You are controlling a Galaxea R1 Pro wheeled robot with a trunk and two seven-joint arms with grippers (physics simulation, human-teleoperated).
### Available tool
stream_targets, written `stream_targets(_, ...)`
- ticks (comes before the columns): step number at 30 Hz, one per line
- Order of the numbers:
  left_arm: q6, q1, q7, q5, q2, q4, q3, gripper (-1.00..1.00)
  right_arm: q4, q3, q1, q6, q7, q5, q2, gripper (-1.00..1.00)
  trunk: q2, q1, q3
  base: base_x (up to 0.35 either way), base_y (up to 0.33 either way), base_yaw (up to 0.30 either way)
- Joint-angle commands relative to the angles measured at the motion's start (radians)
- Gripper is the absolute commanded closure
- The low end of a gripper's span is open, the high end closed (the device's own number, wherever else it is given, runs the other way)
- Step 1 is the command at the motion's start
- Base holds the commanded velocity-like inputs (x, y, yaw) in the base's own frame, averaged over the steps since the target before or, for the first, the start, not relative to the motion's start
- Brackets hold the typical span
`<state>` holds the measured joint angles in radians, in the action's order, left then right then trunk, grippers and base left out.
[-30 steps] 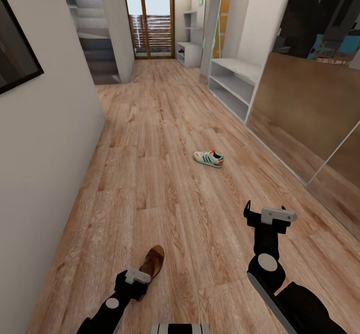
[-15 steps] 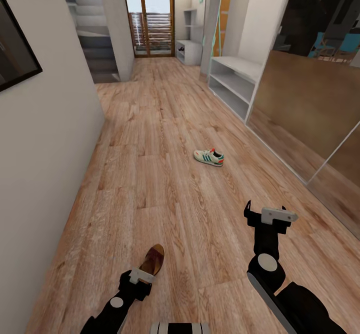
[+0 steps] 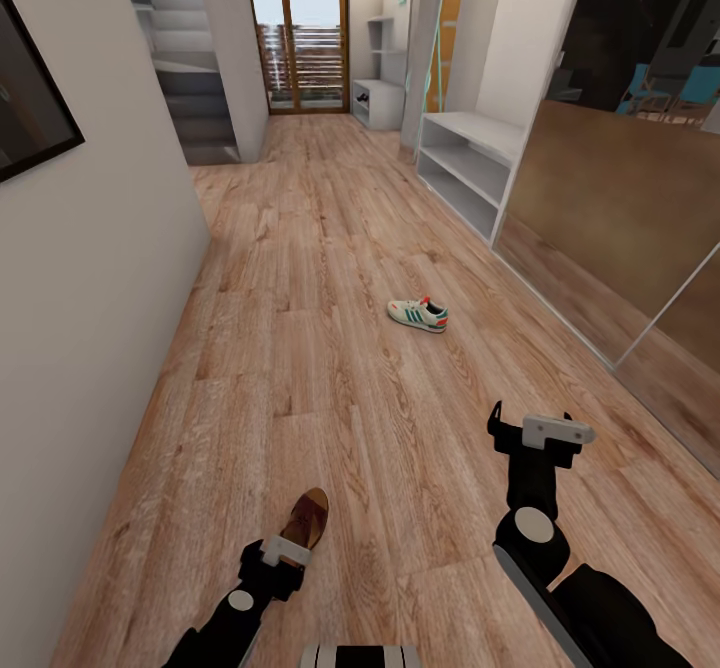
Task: Pick up the two gym shoes and the two sandals from the corridor floor and place them onto the hallstand (shoe rack) in the corridor, making sure they are on the rack and not on the floor. Arrange them so the two gym shoes are next to each other and the two sandals are next to each other.
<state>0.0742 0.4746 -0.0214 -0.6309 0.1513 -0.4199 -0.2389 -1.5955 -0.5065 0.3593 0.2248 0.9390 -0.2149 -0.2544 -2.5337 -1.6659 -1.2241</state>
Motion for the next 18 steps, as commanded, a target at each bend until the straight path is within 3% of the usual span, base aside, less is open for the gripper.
stream_targets(1, 0.004, 0.001, -0.001, -0.012, 0.002, 0.0, -0.006, -1.0, -0.001, -0.003, 0.001, 0.01, 0.007, -0.003, 0.0, -1.0, 0.0, 0.0, -0.001, 0.0, 0.0, 0.0)
stream_targets(18, 0.0, 0.001, 0.006, -0.016, 0.008, 0.007, 0.003, -1.0, -0.001, -0.003, 0.003, 0.01, 0.008, -0.003, 0.019, -1.0, 0.0, 0.0, -0.022, 0.0, 0.0, 0.0)
